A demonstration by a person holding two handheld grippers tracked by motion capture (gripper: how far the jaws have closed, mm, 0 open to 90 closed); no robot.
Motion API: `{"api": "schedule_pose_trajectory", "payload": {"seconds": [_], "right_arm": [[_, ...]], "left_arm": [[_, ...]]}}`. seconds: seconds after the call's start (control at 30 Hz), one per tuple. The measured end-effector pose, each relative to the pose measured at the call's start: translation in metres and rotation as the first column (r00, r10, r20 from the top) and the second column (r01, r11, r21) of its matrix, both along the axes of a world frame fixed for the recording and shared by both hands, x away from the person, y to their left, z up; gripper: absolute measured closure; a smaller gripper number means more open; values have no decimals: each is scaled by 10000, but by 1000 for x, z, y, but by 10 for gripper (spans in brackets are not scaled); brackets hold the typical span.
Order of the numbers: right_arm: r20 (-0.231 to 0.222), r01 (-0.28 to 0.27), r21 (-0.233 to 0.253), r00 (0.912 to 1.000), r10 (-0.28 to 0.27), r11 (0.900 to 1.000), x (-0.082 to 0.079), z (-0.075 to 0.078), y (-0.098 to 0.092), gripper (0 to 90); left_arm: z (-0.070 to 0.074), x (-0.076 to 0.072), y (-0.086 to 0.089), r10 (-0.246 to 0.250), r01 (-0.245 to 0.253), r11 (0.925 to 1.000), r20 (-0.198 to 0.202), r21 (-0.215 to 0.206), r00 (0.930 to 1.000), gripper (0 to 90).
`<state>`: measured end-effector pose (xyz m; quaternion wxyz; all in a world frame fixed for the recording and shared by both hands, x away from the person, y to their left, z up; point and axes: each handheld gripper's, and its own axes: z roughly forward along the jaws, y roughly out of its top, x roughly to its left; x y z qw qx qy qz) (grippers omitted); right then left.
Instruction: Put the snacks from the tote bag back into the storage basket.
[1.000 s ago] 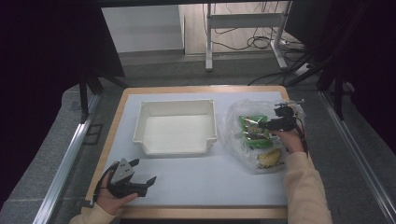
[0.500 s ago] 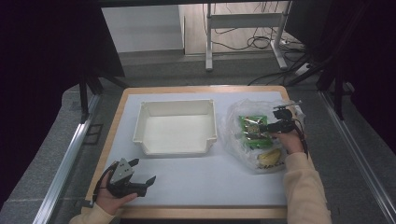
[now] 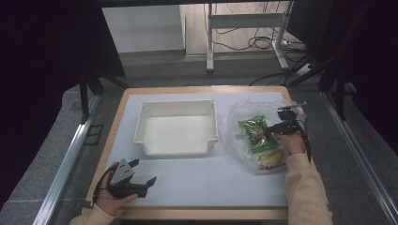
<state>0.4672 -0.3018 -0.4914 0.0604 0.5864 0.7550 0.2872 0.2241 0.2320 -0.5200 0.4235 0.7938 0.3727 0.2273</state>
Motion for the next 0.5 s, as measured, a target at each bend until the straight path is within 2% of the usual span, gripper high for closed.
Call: {"api": "schedule_pose_trajectory", "payload": {"seconds": [0.5], "right_arm": [[275, -6, 89, 9996, 4, 10000, -5, 6, -2, 900]], "left_arm": [[1, 0, 1, -2, 2, 10000, 54, 3, 10000, 103]]}}
